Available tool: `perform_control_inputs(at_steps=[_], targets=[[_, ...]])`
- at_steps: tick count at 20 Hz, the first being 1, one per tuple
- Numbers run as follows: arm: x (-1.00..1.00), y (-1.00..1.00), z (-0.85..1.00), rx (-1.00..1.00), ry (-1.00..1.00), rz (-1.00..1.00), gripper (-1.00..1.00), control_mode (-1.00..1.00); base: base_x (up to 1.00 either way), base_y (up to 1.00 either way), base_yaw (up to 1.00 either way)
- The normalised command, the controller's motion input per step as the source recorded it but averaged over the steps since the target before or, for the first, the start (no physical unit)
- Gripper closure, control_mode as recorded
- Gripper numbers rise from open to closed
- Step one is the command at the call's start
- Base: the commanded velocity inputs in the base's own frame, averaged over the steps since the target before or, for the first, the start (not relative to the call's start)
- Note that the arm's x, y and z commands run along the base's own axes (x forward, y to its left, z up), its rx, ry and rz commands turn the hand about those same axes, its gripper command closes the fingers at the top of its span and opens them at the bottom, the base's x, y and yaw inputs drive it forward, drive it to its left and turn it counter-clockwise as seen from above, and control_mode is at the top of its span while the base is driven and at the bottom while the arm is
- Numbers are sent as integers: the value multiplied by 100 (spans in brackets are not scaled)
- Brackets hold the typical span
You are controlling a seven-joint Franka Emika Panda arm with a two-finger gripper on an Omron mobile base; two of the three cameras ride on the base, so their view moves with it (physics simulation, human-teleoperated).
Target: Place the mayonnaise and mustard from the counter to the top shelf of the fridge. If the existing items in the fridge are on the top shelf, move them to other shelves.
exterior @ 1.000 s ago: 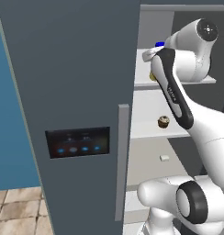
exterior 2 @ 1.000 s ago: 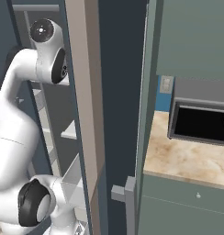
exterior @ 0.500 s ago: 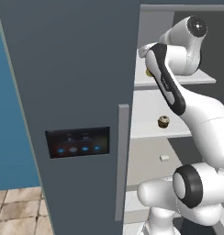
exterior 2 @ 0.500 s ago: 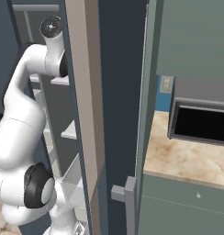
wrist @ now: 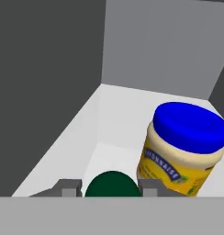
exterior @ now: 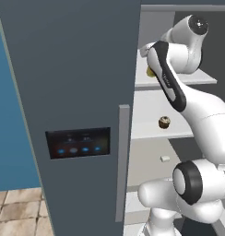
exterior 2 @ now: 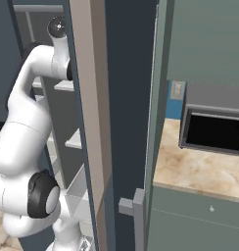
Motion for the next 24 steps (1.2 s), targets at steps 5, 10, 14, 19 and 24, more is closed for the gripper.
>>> perform_control_inputs(at_steps=[5,10,14,19,24], targets=[[21,0,-2,0,0,0,-100,-100,0,0,0],[12,0,0,0,0,0,-100,-100,0,0,0],[5,0,0,0,0,0,-100,-100,0,0,0],[6,0,0,0,0,0,-100,-100,0,0,0],[7,0,0,0,0,0,-100,-100,0,0,0]])
